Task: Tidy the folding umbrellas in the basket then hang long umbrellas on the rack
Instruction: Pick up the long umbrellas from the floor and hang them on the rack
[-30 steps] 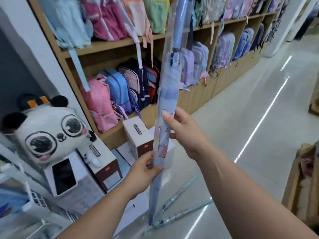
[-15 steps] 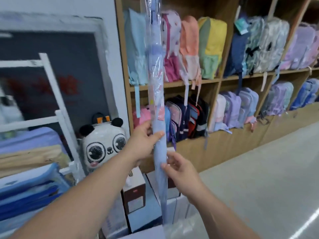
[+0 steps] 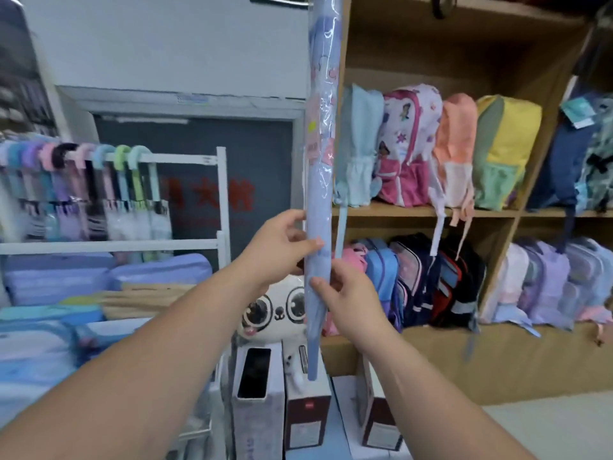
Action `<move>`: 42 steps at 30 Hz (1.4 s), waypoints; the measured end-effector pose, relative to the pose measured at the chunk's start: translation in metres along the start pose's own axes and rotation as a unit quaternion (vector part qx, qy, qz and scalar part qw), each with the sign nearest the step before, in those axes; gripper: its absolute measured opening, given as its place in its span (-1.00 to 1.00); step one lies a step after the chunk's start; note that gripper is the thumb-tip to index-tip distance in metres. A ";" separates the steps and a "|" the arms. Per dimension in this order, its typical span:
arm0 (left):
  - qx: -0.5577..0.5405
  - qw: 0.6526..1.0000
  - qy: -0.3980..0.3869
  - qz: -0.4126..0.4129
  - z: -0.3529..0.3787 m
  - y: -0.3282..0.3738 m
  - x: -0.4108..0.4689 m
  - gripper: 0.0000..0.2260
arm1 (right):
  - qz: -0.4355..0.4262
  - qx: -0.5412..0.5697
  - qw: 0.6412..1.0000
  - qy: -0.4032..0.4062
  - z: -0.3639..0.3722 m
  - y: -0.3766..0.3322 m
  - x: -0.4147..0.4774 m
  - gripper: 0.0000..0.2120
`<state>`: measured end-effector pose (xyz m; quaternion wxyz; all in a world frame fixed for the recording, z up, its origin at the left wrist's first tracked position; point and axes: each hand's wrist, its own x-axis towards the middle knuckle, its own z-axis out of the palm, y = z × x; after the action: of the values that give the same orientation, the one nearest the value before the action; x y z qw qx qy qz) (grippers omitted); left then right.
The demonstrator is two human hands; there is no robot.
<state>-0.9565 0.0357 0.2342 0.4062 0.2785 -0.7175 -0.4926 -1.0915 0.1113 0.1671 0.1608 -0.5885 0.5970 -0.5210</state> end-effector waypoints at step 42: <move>0.089 0.974 0.147 0.147 -0.353 0.099 0.208 -0.63 | -0.178 0.134 0.975 0.026 0.182 -0.286 0.390 -0.92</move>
<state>-0.7608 -0.2643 0.4562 0.5486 0.2749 -0.7239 -0.3153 -0.8919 -0.2395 0.4902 0.1274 -0.6443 0.4118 -0.6317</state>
